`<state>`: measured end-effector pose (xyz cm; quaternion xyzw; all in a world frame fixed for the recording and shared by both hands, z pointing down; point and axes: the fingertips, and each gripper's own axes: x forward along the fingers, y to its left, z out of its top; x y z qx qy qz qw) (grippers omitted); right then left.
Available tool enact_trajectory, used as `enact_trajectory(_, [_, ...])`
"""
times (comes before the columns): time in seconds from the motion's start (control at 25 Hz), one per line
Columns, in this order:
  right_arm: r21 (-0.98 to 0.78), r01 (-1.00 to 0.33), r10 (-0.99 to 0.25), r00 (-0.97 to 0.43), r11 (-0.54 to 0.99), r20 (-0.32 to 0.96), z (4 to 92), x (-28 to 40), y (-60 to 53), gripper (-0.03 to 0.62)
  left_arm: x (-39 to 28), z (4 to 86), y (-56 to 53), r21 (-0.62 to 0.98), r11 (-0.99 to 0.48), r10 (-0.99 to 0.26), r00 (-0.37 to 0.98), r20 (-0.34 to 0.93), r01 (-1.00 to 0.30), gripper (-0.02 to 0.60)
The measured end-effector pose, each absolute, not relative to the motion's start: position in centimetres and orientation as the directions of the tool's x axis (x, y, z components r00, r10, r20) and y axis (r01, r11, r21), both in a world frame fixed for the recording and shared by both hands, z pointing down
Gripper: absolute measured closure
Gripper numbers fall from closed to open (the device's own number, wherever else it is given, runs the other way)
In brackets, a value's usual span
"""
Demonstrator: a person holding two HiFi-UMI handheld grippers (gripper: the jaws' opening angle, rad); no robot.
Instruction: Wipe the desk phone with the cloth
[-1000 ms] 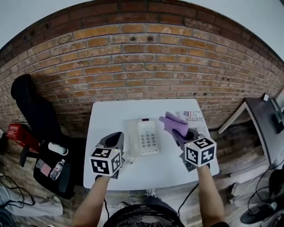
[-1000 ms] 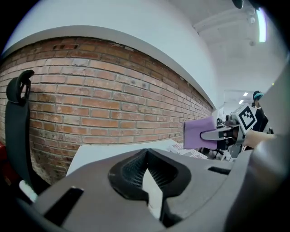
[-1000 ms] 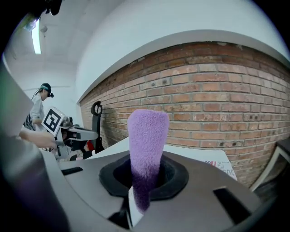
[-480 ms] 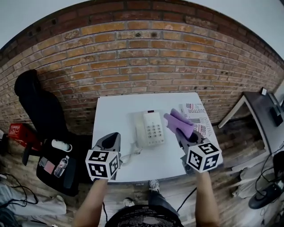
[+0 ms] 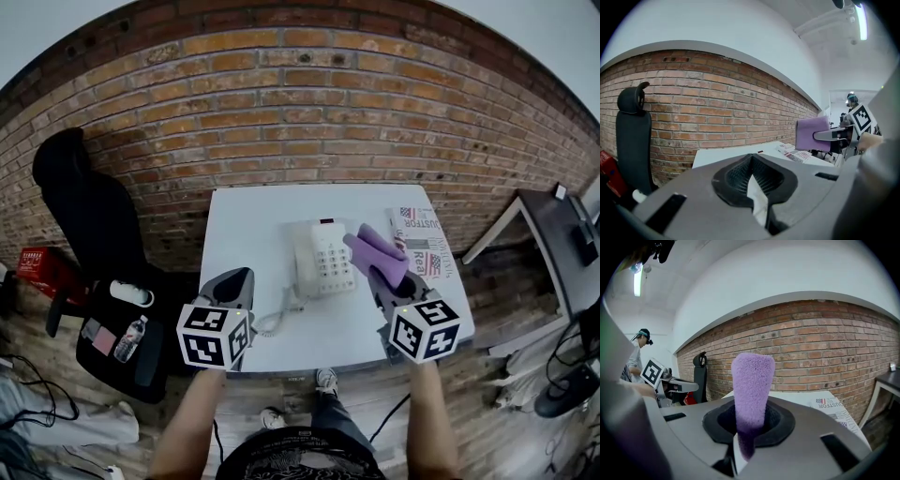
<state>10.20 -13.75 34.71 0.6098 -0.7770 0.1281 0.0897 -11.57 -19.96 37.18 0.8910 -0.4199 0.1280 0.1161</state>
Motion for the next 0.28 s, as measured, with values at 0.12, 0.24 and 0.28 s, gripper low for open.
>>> enact_trajectory(0.12, [-0.089,-0.971,-0.926,-0.238,0.221,0.294,34.78,10.03,-13.64,0.549,-11.45,37.14,-19.95,0.100,-0.627,-0.714,0.622,0.323,-0.772,0.577])
enact_trajectory(0.24, [-0.088,-0.971,-0.925,-0.238,0.222,0.295,34.97,9.86,-13.55,0.549,-11.35,37.18,-19.95,0.098,-0.631,-0.712,0.625,0.320,-0.769,0.577])
enact_trajectory(0.28, [-0.088,-0.971,-0.925,-0.239,0.222,0.295,35.04,9.81,-13.52,0.549,-11.32,37.21,-19.95,0.097,-0.633,-0.711,0.626,0.319,-0.768,0.577])
